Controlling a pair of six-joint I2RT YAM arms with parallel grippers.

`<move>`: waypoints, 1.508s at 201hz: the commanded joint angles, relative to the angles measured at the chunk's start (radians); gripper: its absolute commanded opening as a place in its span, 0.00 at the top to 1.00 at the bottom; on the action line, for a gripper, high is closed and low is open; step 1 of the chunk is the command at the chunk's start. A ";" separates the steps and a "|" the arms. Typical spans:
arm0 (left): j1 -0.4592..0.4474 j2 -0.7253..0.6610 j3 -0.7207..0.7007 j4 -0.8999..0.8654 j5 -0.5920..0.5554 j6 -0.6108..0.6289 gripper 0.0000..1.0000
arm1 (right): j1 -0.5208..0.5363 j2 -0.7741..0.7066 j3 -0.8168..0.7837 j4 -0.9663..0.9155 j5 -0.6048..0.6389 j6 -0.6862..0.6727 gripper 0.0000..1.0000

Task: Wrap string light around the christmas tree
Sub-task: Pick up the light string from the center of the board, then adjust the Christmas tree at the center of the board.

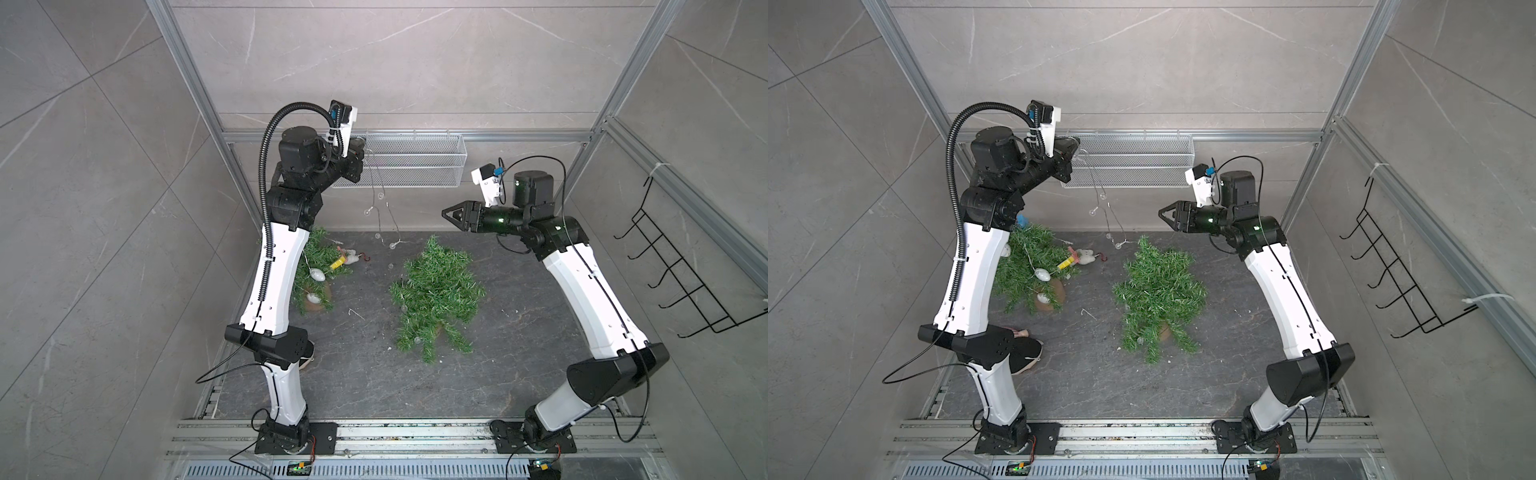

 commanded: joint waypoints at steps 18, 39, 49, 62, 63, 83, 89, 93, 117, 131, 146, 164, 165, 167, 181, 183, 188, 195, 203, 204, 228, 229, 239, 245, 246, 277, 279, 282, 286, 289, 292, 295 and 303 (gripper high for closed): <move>-0.035 -0.082 0.034 0.011 0.025 0.040 1.00 | -0.003 -0.017 -0.082 0.048 0.030 -0.004 0.42; -0.062 -0.114 0.030 -0.020 0.010 0.070 1.00 | -0.002 -0.025 -0.115 0.073 0.028 0.012 0.43; -0.075 -0.129 0.023 -0.030 0.000 0.086 1.00 | -0.002 -0.032 -0.131 0.084 0.027 0.017 0.43; -0.092 -0.154 0.007 -0.051 -0.016 0.103 1.00 | -0.002 -0.044 -0.155 0.096 0.028 0.023 0.43; -0.094 -0.156 0.005 -0.053 -0.016 0.105 1.00 | -0.002 -0.046 -0.156 0.097 0.028 0.023 0.43; -0.140 -0.212 -0.059 -0.070 -0.049 0.144 1.00 | -0.002 -0.065 -0.190 0.114 0.037 0.028 0.43; -0.154 -0.232 -0.084 -0.071 -0.061 0.155 1.00 | -0.004 -0.071 -0.201 0.118 0.037 0.029 0.43; -0.164 -0.244 -0.098 -0.071 -0.067 0.160 1.00 | -0.002 -0.073 -0.207 0.120 0.039 0.029 0.43; -0.200 -0.303 -0.172 -0.088 -0.091 0.159 1.00 | -0.003 -0.094 -0.240 0.133 0.047 0.031 0.43; -0.224 -0.334 -0.218 -0.104 -0.110 0.146 1.00 | -0.002 -0.118 -0.275 0.158 0.053 0.042 0.43; -0.262 -0.377 -0.282 -0.126 -0.131 0.147 1.00 | -0.002 -0.141 -0.318 0.188 0.057 0.057 0.43; -0.305 -0.415 -0.340 -0.165 -0.154 0.152 1.00 | -0.003 -0.157 -0.346 0.194 0.055 0.067 0.44; -0.308 -0.417 -0.343 -0.168 -0.154 0.151 1.00 | -0.002 -0.158 -0.348 0.195 0.056 0.068 0.44; -0.311 -0.422 -0.349 -0.172 -0.154 0.151 1.00 | -0.001 -0.161 -0.350 0.195 0.055 0.071 0.44; -0.326 -0.448 -0.406 -0.181 -0.153 0.128 1.00 | 0.004 -0.185 -0.388 0.213 0.059 0.090 0.44; -0.326 -0.452 -0.414 -0.179 -0.153 0.123 1.00 | 0.005 -0.190 -0.394 0.216 0.060 0.092 0.44; -0.327 -0.459 -0.436 -0.178 -0.144 0.112 1.00 | 0.009 -0.204 -0.413 0.225 0.068 0.098 0.44; -0.326 -0.468 -0.464 -0.175 -0.133 0.102 1.00 | 0.016 -0.226 -0.442 0.235 0.078 0.105 0.44; -0.327 -0.477 -0.491 -0.168 -0.126 0.092 1.00 | 0.022 -0.251 -0.475 0.246 0.090 0.110 0.44; -0.326 -0.478 -0.495 -0.167 -0.126 0.091 1.00 | 0.022 -0.254 -0.478 0.246 0.092 0.111 0.44; -0.326 -0.503 -0.550 -0.138 -0.116 0.072 1.00 | 0.028 -0.316 -0.555 0.231 0.110 0.124 0.44; -0.327 -0.504 -0.552 -0.137 -0.113 0.071 1.00 | 0.028 -0.319 -0.558 0.230 0.111 0.124 0.45; -0.327 -0.515 -0.569 -0.125 -0.094 0.064 1.00 | 0.038 -0.345 -0.586 0.208 0.118 0.123 0.45; -0.326 -0.520 -0.578 -0.121 -0.083 0.059 1.00 | 0.041 -0.362 -0.602 0.196 0.128 0.123 0.45; -0.326 -0.520 -0.579 -0.121 -0.082 0.058 1.00 | 0.043 -0.366 -0.606 0.194 0.129 0.123 0.45; -0.326 -0.552 -0.656 -0.100 -0.031 0.006 1.00 | 0.052 -0.513 -0.708 0.139 0.208 0.124 0.45; -0.327 -0.554 -0.663 -0.097 -0.029 0.004 1.00 | 0.051 -0.521 -0.709 0.130 0.214 0.123 0.45; -0.326 -0.557 -0.667 -0.092 -0.028 0.002 1.00 | 0.051 -0.532 -0.711 0.118 0.228 0.122 0.45; -0.327 -0.563 -0.683 -0.084 -0.028 -0.004 1.00 | 0.053 -0.543 -0.712 0.105 0.238 0.118 0.45; -0.326 -0.568 -0.693 -0.079 -0.028 -0.007 1.00 | 0.052 -0.552 -0.711 0.089 0.247 0.115 0.45; -0.326 -0.573 -0.703 -0.072 -0.028 -0.010 1.00 | 0.053 -0.560 -0.709 0.074 0.254 0.111 0.46; -0.326 -0.578 -0.714 -0.065 -0.027 -0.013 1.00 | 0.053 -0.568 -0.709 0.062 0.259 0.109 0.46; -0.326 -0.588 -0.737 -0.050 -0.023 -0.020 1.00 | 0.053 -0.587 -0.708 0.043 0.255 0.109 0.48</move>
